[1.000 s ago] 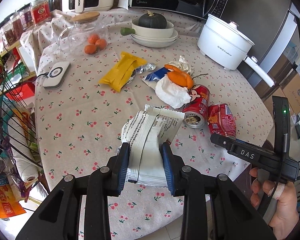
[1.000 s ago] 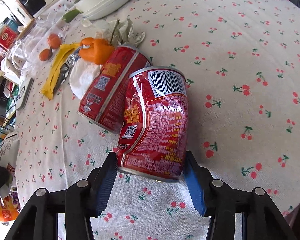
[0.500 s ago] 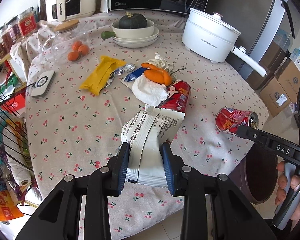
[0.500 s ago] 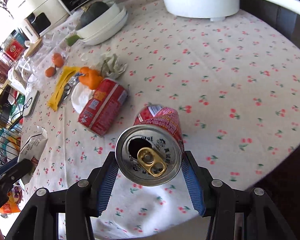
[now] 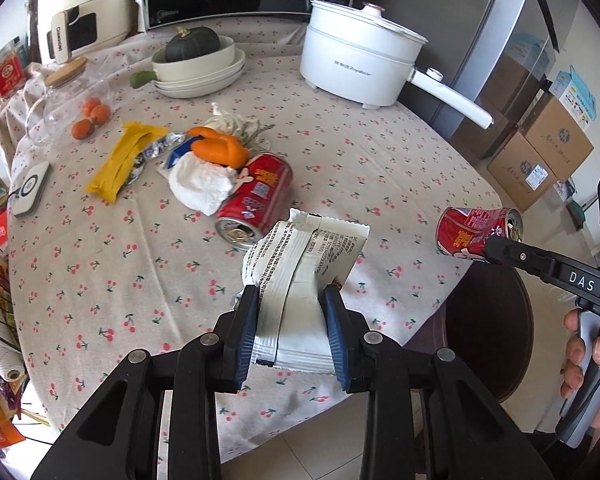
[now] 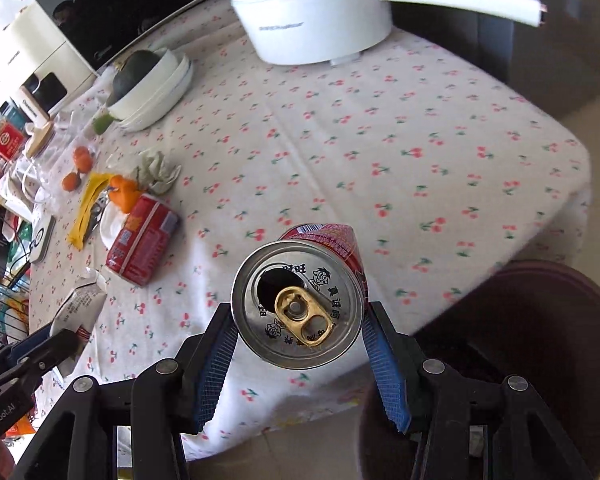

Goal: Collect trash
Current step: 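Carry the wrapper and red can over the brown bin with both tools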

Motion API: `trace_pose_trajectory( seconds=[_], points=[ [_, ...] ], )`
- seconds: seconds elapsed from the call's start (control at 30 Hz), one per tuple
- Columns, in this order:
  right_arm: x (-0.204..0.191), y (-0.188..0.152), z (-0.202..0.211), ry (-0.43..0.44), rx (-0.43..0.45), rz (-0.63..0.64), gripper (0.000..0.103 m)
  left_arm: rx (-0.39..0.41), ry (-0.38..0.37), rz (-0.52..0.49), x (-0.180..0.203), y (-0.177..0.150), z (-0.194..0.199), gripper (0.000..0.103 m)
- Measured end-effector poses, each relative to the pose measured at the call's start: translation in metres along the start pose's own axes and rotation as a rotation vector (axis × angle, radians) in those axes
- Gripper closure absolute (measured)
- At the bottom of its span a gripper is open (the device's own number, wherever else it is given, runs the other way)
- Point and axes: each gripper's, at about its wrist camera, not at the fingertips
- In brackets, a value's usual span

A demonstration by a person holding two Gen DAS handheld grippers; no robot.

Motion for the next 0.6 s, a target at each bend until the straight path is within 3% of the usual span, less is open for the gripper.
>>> trace_pose_trajectory(
  seconds=[0.6],
  points=[
    [0.116,-0.042,0.063,-0.111,0.022,-0.080,0.047,-0.057,-0.137,-0.206,0.146,-0.022,-0.046,0.069]
  ],
)
Point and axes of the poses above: each gripper's, at about its wrist camera, not at the fingertips, and z roughly against the way its jaws point, x to its right, y to its top, and after that the axes turned 1 degree about -y, right-handed
